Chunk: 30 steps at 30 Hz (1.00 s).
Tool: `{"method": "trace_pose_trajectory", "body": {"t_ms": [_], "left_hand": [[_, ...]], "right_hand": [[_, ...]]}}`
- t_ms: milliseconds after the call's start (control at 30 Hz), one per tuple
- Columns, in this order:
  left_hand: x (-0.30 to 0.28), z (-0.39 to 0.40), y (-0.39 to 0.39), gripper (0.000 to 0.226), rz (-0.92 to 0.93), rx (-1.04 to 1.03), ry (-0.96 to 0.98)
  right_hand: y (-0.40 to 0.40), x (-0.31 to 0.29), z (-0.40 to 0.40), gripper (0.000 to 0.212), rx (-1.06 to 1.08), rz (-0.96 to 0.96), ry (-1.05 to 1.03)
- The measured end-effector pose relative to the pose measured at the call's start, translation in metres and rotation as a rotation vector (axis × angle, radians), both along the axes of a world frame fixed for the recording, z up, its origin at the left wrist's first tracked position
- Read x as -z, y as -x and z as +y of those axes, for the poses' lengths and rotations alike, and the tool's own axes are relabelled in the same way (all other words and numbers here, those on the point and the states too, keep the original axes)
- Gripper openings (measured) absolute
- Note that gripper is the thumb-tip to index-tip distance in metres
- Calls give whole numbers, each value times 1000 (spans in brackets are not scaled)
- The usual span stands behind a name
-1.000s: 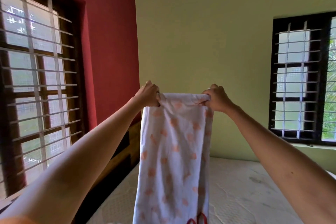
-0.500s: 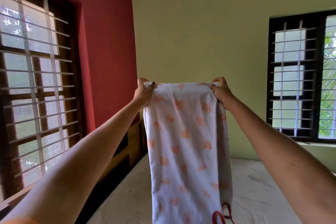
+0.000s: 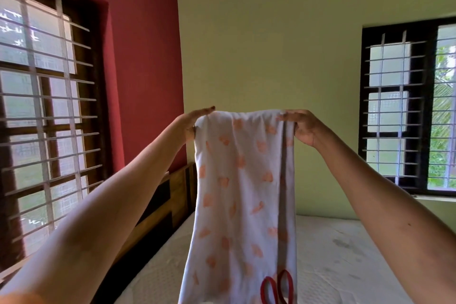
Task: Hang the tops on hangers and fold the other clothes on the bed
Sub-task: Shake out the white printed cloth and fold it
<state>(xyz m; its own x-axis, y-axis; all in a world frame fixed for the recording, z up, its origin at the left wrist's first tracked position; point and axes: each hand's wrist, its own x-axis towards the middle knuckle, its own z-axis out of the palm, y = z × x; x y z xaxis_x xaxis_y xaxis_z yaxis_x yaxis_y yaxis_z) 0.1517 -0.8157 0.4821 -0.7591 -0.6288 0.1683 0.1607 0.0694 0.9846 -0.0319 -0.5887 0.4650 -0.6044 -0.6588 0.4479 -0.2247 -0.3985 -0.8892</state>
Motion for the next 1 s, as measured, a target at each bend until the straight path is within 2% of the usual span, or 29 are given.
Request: {"method": "trace_pose_trajectory", "body": {"t_ms": [100,200,267,333,367,400,433,500,600,700,800,900,1000], "left_hand": [[7,-8,0,77,-10,-5,282],[9,-13,-1,73,-75,-123,629],[11,-15,-1,60,-147,-209,785],[12,-16,-4,38,-187,-276,841],[13,-17,-5,31,-182,-289,827],[14,-18,-6,30,-158,-287,773],[14,-20,-5,31,-117,-266,691],[13,-17,-1,26,-33,-218,517],[11,-9,8,32,9,-195,339],[12,-7,16,38,36,-205,264],[15,-8,20,32,45,-260,233],[14,-14,24,29,27,-349,198],[10,-13,19,41,-47,-340,63]], "right_hand": [[8,6,-2,34,136,73,-56],[10,10,-5,46,321,191,-79],[10,11,-6,41,426,297,-101],[6,10,-6,12,563,373,-147],[5,9,-5,12,645,394,-165],[11,9,-5,27,711,393,-171],[13,9,-5,30,737,363,-163],[14,9,-8,18,695,251,-136],[18,11,-19,27,656,151,-114],[12,13,-21,28,669,153,-103],[5,13,-20,19,725,202,-71],[-4,11,-20,24,792,267,-83],[-6,6,-23,26,649,273,-51]]}}
